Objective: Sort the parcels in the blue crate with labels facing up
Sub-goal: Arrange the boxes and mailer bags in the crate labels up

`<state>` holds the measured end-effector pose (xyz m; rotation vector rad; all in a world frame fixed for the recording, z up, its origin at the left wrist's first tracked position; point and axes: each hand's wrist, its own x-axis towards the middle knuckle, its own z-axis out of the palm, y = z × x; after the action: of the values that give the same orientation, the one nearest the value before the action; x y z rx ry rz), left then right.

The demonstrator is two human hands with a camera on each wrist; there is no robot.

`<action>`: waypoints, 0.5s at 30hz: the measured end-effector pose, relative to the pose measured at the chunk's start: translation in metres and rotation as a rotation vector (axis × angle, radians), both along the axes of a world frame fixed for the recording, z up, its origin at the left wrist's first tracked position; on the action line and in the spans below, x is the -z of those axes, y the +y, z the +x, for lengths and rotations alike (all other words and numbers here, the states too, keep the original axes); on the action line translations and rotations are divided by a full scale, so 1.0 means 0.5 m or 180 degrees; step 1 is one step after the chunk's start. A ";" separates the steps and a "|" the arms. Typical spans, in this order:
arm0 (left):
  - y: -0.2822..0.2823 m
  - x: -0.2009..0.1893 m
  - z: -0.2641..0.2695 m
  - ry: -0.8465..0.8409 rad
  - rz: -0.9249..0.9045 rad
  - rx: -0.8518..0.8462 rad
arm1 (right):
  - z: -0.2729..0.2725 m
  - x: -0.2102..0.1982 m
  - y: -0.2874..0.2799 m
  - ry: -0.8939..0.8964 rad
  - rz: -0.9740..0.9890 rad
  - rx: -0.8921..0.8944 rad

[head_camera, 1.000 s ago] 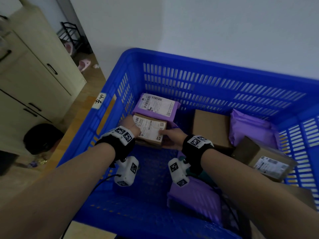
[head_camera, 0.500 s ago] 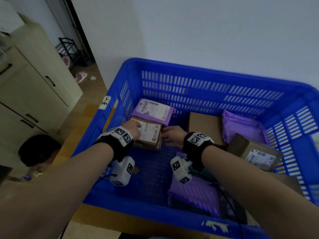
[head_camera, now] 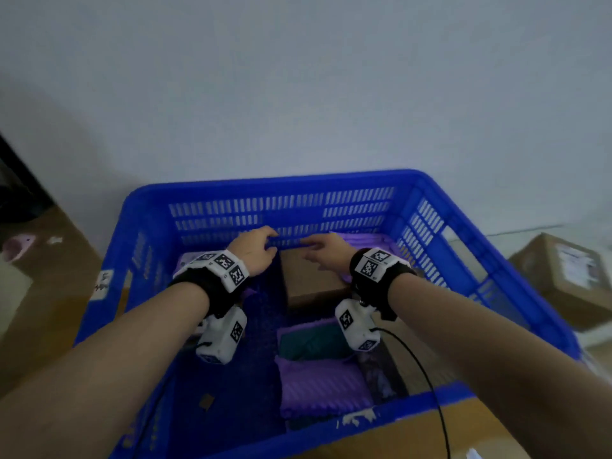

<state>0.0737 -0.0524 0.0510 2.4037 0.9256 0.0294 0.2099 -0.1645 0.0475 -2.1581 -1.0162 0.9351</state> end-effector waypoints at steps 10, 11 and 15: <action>-0.126 0.013 0.203 0.0023 -0.0339 0.0749 | 0.158 -0.071 -0.192 -0.0677 -0.0510 0.0717; -0.138 0.026 0.217 0.0080 -0.0446 0.0753 | 0.169 -0.067 -0.205 -0.0675 -0.0638 0.0731; -0.181 0.077 0.255 0.0374 -0.0660 0.0704 | 0.211 -0.031 -0.236 -0.0666 -0.1155 0.0687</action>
<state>0.2011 -0.1427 0.0124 2.3172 0.6720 -0.2799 0.3153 -0.2824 0.0629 -2.6520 -0.7261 0.8544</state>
